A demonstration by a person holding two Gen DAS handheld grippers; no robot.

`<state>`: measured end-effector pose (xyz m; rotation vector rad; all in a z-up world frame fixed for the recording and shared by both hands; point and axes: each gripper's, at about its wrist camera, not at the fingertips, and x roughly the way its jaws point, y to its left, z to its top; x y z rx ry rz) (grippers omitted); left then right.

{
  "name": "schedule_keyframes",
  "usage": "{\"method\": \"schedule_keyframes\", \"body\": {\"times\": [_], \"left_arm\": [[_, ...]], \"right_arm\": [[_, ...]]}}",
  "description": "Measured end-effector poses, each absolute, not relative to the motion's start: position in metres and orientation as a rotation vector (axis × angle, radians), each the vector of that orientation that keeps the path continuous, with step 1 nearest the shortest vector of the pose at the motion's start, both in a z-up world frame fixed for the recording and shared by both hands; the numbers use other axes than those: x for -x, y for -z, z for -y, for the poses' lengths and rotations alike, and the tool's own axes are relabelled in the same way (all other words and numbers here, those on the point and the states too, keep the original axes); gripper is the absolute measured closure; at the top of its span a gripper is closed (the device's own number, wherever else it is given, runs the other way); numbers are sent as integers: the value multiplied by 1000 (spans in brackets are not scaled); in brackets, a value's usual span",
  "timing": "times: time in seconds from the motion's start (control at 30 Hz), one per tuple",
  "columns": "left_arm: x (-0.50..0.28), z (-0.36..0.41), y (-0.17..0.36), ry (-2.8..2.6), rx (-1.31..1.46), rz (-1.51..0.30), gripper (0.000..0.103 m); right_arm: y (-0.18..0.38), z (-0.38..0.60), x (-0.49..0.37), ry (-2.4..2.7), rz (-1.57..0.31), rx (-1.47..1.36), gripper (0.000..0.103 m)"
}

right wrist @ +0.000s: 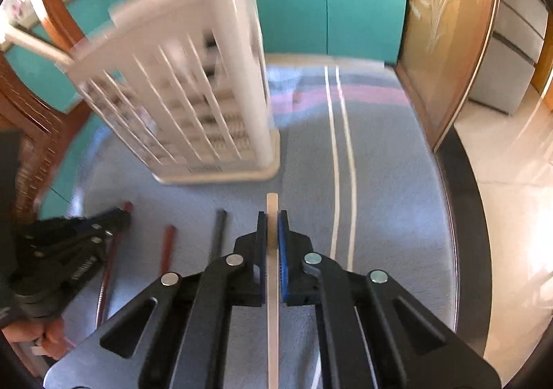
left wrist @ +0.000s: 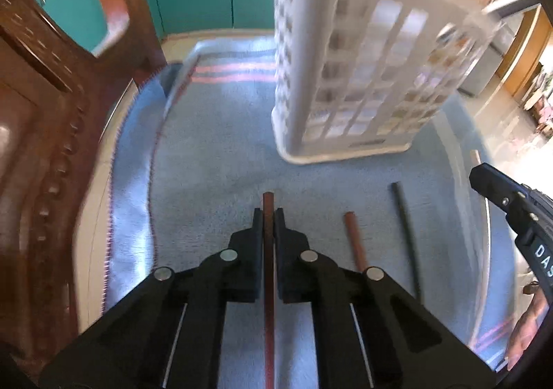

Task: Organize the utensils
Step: 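Close the right gripper on the light chopstick while the left closes on the dark red one, then lift both chopsticks into the white utensil holder and open both grippers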

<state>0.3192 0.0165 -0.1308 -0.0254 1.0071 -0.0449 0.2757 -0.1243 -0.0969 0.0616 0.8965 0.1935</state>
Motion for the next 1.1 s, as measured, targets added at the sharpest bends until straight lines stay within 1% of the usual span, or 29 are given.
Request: {"method": "schedule_keyframes", "body": {"times": [0.17,0.33,0.5,0.6,0.7,0.83,0.93,1.1], "left_arm": [[-291,-16,76,100,32,-865,96],[-260,-19,-3,166,72,-659,96],[-232,-30,-89,174,139,-367,96],[-218,-39,-117,127,202,-209,96],[-221,-48,-123,77,269,-131,96],[-254,-65,-108,79,373,-188,96],[-272,-73,-97,115,433,-218,96],[-264,-88,-105,90,480,-118,96]], "right_arm": [[47,136,-244,-253,-782,-108,96],[-13,157,-213,-310,-662,-191,96],[-82,171,-188,-335,-486,-273,96],[-116,182,-182,-319,-366,-315,96],[-145,193,-183,-298,-235,-397,96],[-149,192,-188,-211,-129,-413,96],[-135,184,-206,-179,-145,-387,96],[-105,165,-243,-167,-239,-344,96]]}}
